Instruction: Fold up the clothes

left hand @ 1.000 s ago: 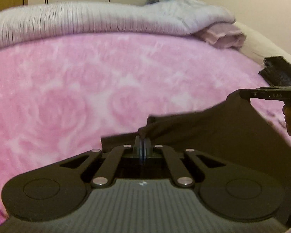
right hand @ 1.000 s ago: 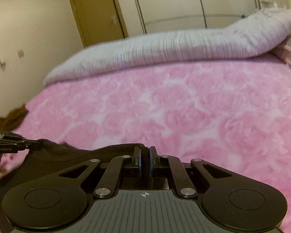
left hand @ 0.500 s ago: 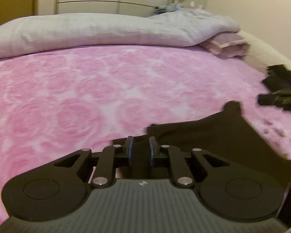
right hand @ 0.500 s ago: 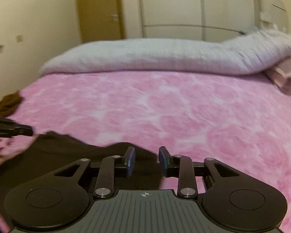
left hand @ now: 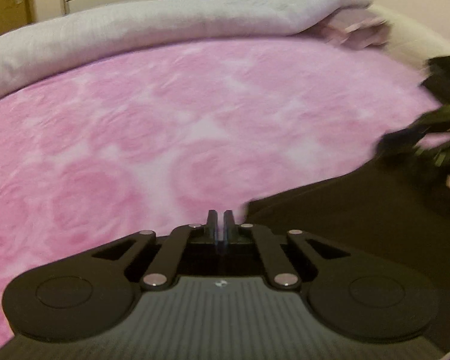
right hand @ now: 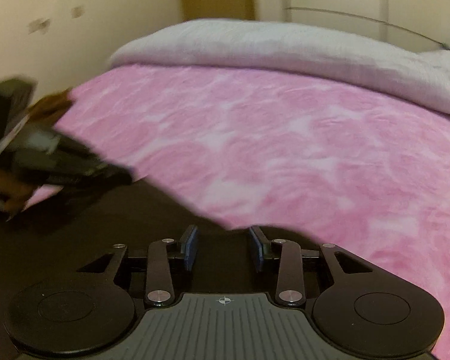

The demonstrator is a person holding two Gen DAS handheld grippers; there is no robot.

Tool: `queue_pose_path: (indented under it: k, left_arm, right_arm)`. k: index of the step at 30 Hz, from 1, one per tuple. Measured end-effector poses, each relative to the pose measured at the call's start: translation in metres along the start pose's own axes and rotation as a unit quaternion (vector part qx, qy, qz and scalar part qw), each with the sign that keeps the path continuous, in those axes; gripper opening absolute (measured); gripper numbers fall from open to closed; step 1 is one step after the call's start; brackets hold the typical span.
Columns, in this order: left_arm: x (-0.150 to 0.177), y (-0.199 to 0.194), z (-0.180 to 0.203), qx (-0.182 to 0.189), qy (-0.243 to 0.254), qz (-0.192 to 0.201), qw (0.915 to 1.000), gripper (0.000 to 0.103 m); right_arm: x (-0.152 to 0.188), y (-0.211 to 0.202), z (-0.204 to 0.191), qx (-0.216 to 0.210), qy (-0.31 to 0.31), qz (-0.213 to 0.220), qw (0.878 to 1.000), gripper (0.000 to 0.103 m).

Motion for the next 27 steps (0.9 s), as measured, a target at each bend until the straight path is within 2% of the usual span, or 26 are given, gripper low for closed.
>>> queue_pose_path:
  k: [2, 4, 7, 9, 13, 15, 18, 19, 20, 22, 23, 27]
  left_arm:
    - [-0.002, 0.009, -0.008, -0.012, -0.001, -0.007, 0.9999, 0.002]
    - [0.002, -0.009, -0.011, -0.027, -0.003, 0.003, 0.9996, 0.002]
    - [0.011, -0.044, -0.009, -0.036, -0.004, 0.024, 0.9991, 0.002]
    - [0.021, -0.068, 0.002, -0.035, 0.001, 0.033, 0.9989, 0.003]
    - [0.05, -0.102, 0.044, 0.009, 0.007, 0.039, 0.9992, 0.006]
    - [0.069, -0.107, 0.066, 0.028, 0.008, 0.036, 0.9989, 0.009]
    - [0.098, -0.086, 0.082, 0.01, 0.031, -0.003, 0.9995, 0.009]
    - [0.106, -0.08, 0.079, 0.011, 0.023, -0.005, 0.9997, 0.009]
    - [0.114, -0.074, 0.074, 0.013, 0.015, -0.007, 0.9998, 0.009]
    - [0.118, -0.079, 0.062, 0.04, -0.042, -0.002, 0.9983, 0.004]
    - [0.119, -0.085, 0.06, 0.032, -0.044, 0.001, 0.9985, 0.002]
    - [0.125, -0.107, 0.063, 0.0, -0.045, 0.015, 0.9989, 0.003]
  right_arm:
    - [0.003, -0.005, 0.021, 0.025, 0.033, 0.002, 0.999, 0.037]
    - [0.01, -0.018, 0.035, 0.022, 0.065, 0.006, 0.998, 0.037]
    - [0.025, -0.048, 0.029, 0.045, 0.06, 0.016, 0.997, 0.037]
    - [0.037, -0.069, 0.016, 0.037, 0.064, 0.028, 0.997, 0.037]
    - [0.068, -0.097, -0.037, -0.023, 0.056, 0.048, 0.997, 0.037]
    - [0.083, -0.105, -0.064, -0.048, 0.046, 0.051, 0.997, 0.037]
    - [0.108, -0.09, -0.081, -0.04, 0.017, 0.021, 0.999, 0.037]
    - [0.114, -0.087, -0.079, -0.04, 0.012, 0.022, 0.999, 0.037]
    - [0.118, -0.087, -0.073, -0.043, 0.027, 0.02, 0.999, 0.037]
    - [0.122, -0.09, -0.055, -0.051, 0.082, 0.014, 0.995, 0.038]
    - [0.124, -0.092, -0.046, -0.055, 0.109, 0.011, 0.992, 0.04]
    - [0.124, -0.117, -0.056, -0.003, 0.092, 0.021, 0.996, 0.04]
Point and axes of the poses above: each gripper's, at about its wrist camera, not at the fingertips, and y roughly the way its jaws point, z to its right, x to its underside, the point moved 7 cm from there along y, roughly the way its jaws point, and after that the axes turned 13 degrees about -z, right-handed, at the moved point
